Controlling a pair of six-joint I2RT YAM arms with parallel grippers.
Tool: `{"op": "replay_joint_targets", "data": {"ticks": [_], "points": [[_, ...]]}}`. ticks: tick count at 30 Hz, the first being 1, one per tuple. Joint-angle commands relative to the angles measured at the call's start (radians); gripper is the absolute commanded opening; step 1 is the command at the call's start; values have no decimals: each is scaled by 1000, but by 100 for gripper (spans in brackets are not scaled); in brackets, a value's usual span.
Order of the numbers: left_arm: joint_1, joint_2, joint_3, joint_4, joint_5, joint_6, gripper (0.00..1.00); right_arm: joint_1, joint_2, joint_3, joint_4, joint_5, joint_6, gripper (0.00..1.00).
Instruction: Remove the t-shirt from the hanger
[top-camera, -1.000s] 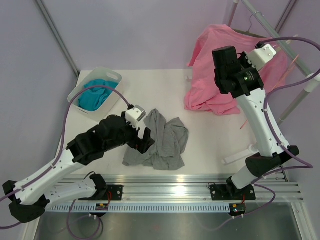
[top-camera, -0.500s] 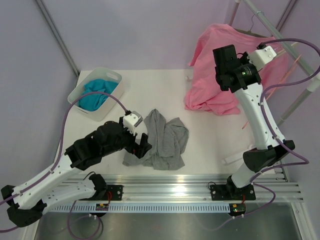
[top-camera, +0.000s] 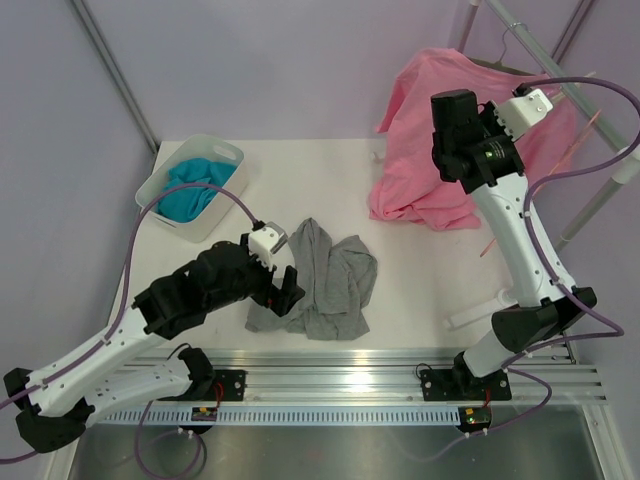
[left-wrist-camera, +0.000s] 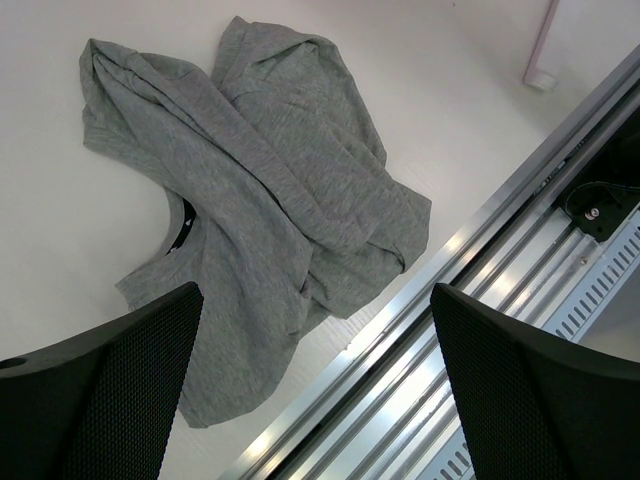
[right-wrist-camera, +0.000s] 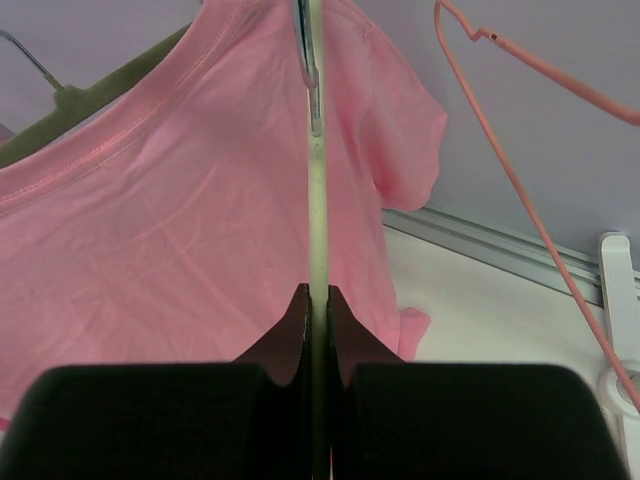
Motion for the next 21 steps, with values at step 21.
{"op": "replay_joint_targets", "data": {"ticks": [21], "points": [[-2, -36, -4, 62, 18, -1, 99, -27, -11, 111, -161, 84, 150, 0]]}}
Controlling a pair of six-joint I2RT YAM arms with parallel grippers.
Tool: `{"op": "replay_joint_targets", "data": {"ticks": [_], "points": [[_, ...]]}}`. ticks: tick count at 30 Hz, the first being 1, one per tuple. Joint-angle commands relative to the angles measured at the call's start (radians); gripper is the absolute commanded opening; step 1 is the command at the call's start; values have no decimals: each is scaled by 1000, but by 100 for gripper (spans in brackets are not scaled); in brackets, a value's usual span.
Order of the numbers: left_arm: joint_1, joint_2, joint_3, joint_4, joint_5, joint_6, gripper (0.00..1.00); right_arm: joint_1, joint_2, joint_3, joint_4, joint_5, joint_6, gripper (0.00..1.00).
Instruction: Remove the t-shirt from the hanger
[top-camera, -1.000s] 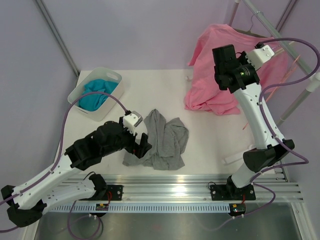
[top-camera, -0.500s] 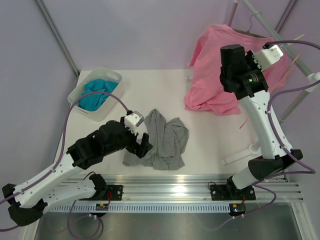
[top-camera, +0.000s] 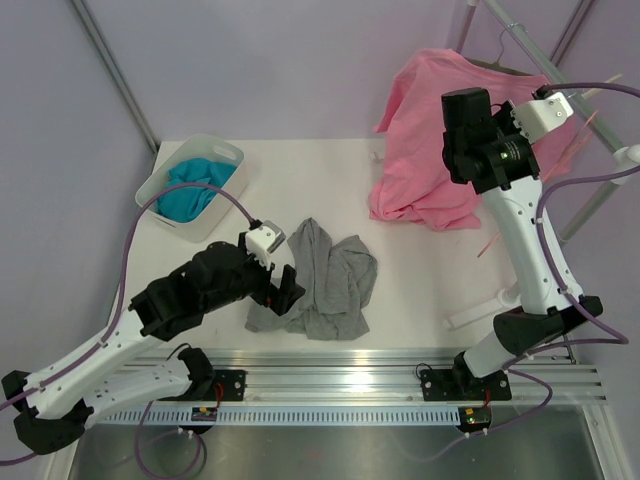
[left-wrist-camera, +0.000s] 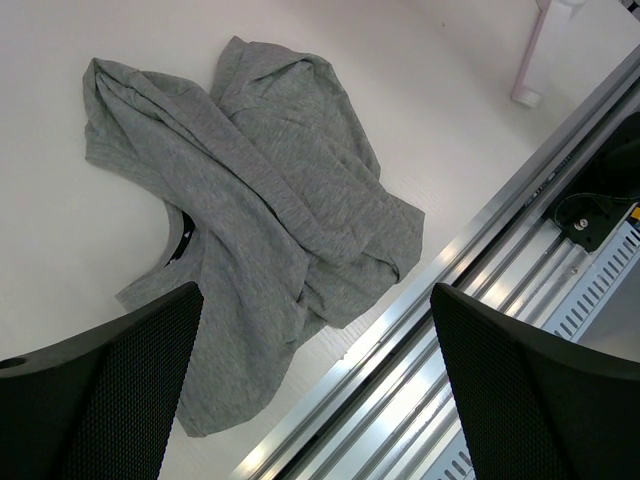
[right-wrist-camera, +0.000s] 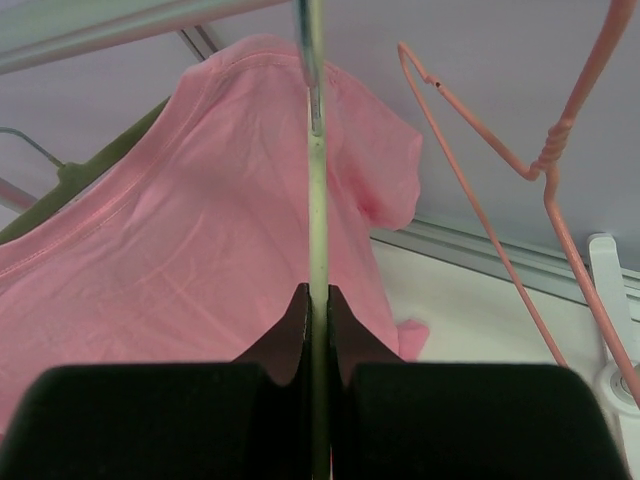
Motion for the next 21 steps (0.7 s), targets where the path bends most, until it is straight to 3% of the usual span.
{"op": "replay_joint_targets", "data": {"ticks": [1, 9, 13, 14, 15, 17, 18, 21], "points": [[-3, -21, -3, 40, 17, -1, 99, -27, 34, 63, -99, 40, 100, 0], [-2, -24, 3, 40, 21, 1, 99, -50, 39, 60, -173, 37, 204, 0], [-2, -28, -5, 43, 18, 1, 99, -50, 42, 55, -118, 19, 127, 0], [-2, -31, -6, 46, 15, 2, 99, -50, 42, 55, -111, 13, 117, 4], [-2, -30, -9, 50, 18, 2, 99, -50, 42, 55, -113, 4, 113, 22], [-2, -24, -6, 61, 43, 2, 99, -50, 38, 54, -95, -12, 85, 42], [-3, -21, 7, 63, 70, 2, 99, -50, 33, 55, -87, -31, 41, 66], [-3, -7, 36, 58, 64, 1, 99, -50, -16, 37, -48, -75, -32, 85]]}}
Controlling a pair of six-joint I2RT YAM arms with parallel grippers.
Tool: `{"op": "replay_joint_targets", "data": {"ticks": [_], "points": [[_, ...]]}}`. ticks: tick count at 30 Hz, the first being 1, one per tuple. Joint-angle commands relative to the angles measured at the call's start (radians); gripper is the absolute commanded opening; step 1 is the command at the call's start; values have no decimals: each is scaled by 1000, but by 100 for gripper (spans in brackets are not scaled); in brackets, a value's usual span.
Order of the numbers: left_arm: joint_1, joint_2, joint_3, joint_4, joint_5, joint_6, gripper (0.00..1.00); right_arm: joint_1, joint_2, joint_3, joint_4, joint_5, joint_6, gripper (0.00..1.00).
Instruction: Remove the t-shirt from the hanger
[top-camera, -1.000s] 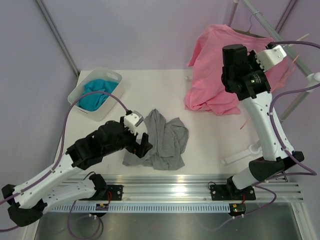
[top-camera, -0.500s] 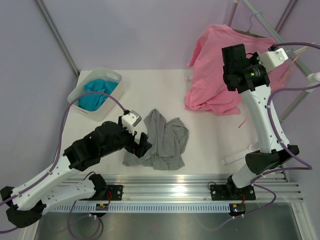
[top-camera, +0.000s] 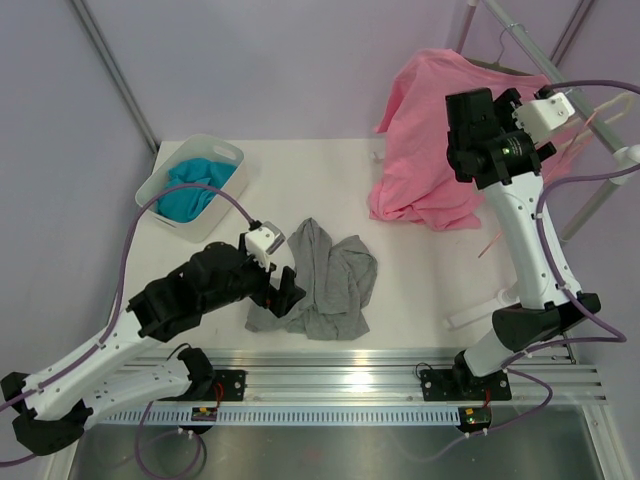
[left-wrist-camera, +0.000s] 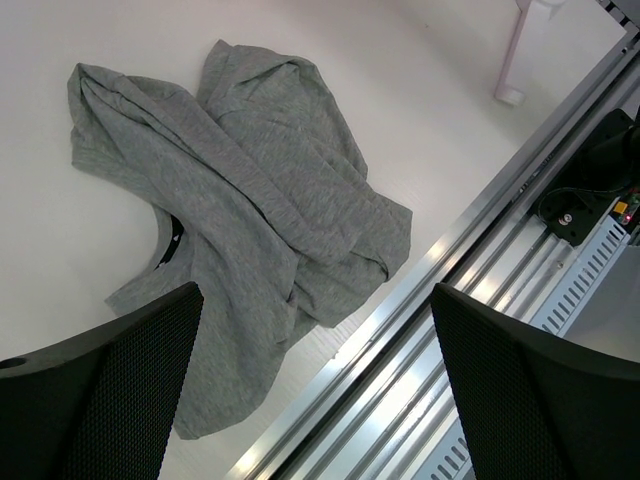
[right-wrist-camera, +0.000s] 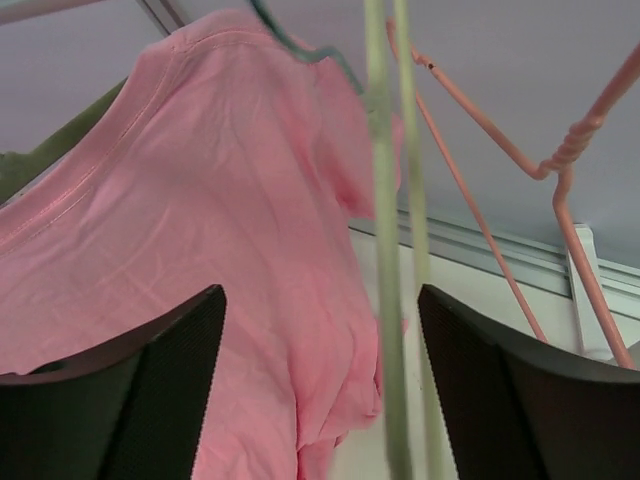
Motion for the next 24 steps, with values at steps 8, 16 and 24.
{"op": "replay_joint_targets", "data": {"ticks": [8, 16, 24], "points": [[-2, -47, 33, 112, 140, 9, 99, -2, -260, -219, 97, -164, -213, 99], [-2, 38, 42, 106, 77, -11, 99, 0, -432, -355, 32, -365, -400, 100], [-2, 106, 29, 54, -34, -13, 99, -3, -614, -480, 64, -572, -477, 100]]}}
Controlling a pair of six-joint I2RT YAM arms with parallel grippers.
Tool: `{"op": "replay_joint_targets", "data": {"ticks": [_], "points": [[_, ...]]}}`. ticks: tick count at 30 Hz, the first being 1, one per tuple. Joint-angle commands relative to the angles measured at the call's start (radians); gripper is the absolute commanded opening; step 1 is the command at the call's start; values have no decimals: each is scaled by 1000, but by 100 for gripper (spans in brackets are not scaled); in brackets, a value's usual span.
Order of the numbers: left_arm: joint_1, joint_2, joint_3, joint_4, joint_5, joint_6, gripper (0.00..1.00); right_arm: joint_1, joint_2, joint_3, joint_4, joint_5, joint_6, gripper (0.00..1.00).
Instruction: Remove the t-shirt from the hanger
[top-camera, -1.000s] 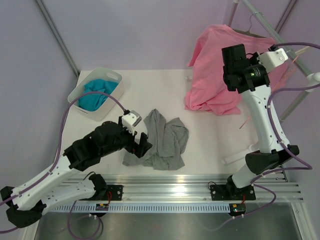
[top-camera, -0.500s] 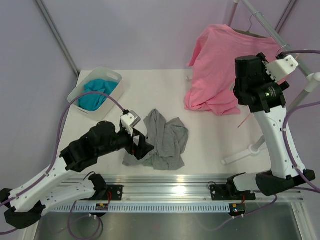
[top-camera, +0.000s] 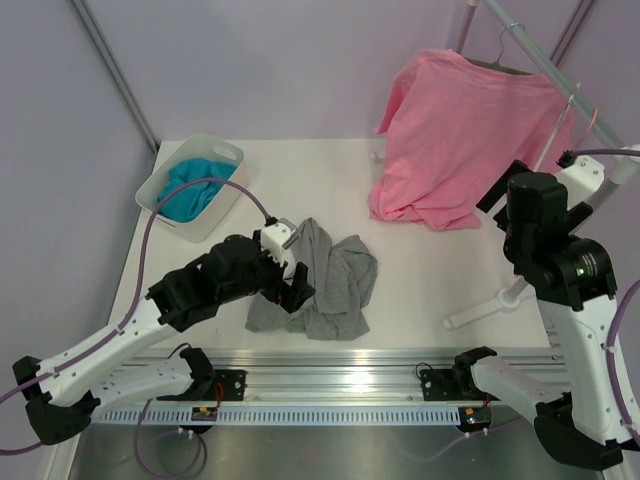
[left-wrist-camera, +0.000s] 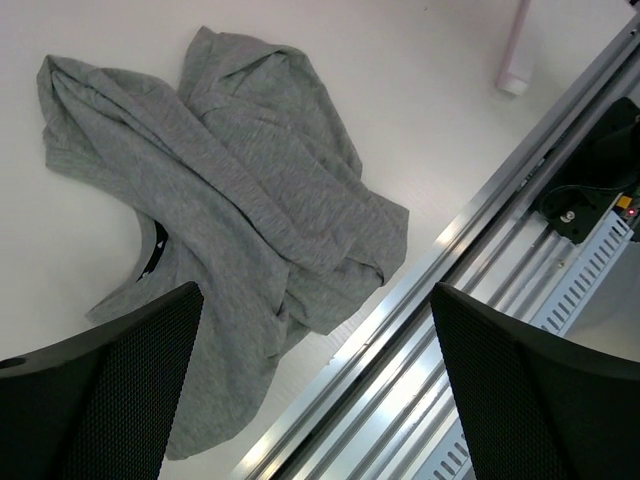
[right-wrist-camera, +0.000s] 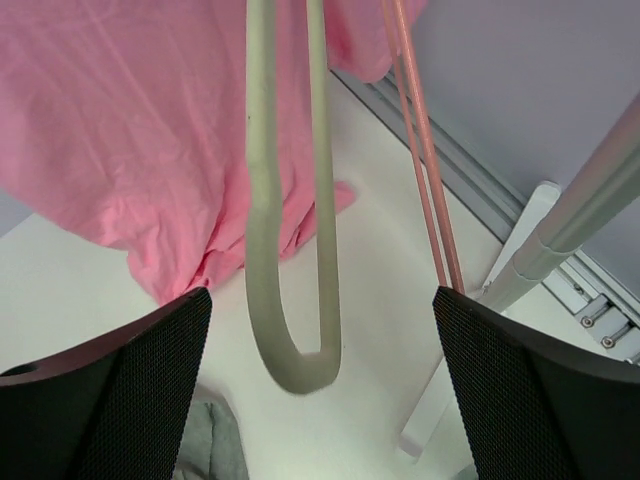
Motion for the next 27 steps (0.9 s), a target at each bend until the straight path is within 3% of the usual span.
{"op": "replay_joint_targets", "data": {"ticks": [1, 7, 13, 17, 21, 27], "points": [[0, 7, 11, 15, -56, -12, 99, -1, -27, 15, -13, -173, -95, 99], [0, 49, 5, 10, -67, -41, 99, -1, -73, -84, 29, -429, -183, 100], [0, 126, 31, -31, -56, -49, 99, -1, -112, -147, 2, -474, -175, 100], [0, 158, 14, -7, -100, -66, 99, -1, -203, -241, 79, -603, -217, 99], [0, 274, 5, 44, -67, -81, 99, -1, -266, -270, 145, -858, -255, 100], [0, 452, 0, 116, -78, -98, 99, 2, -344, -366, 217, -968, -245, 100]]}}
